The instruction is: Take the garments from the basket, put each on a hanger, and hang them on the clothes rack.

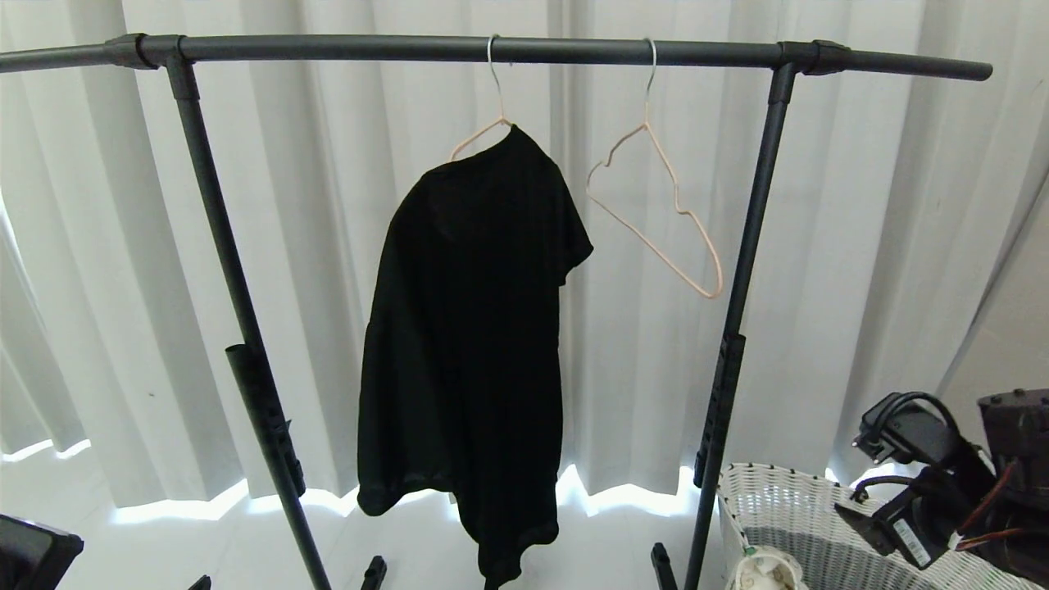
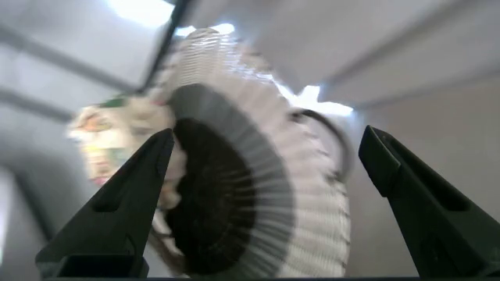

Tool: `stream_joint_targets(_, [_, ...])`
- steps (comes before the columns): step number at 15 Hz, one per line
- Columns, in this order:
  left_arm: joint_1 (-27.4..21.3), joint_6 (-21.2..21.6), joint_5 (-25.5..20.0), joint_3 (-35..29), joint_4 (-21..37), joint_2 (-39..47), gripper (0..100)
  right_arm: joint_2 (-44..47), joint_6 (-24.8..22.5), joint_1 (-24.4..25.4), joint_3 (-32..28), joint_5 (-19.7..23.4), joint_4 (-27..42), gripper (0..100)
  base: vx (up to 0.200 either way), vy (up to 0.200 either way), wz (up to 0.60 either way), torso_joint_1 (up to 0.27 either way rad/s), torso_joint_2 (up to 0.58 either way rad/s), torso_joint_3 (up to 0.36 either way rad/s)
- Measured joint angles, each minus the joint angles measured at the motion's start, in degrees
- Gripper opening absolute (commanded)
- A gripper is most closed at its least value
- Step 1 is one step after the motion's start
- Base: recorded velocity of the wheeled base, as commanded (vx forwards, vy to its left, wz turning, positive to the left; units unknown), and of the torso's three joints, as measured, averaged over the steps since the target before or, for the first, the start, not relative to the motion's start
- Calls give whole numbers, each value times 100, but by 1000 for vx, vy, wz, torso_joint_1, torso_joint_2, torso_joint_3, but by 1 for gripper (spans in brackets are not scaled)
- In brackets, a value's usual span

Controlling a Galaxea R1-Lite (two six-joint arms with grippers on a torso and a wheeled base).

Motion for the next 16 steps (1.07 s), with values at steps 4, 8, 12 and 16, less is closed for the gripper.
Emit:
stream_joint_targets(4, [-243,2,-200,-284,-4,-9,100,889,9,312,154,118,-193,100,0,0,0,0,0,0])
stream_joint_targets(8, [-686,24,-293,-489,2,46,100,1936,11,461,193,134,-898,100,0,0,0,0,0,0])
stream_joint_targets(12, [-813,90,-290,-522,0,91,100,3003,15,527,184,82,-1864,100,0,0,0,0,0,0])
stream_joint_targets(16, [-819,99,-285,-522,-1,129,100,3738,33,380,145,-466,-2341,100,0,0,0,0,0,0])
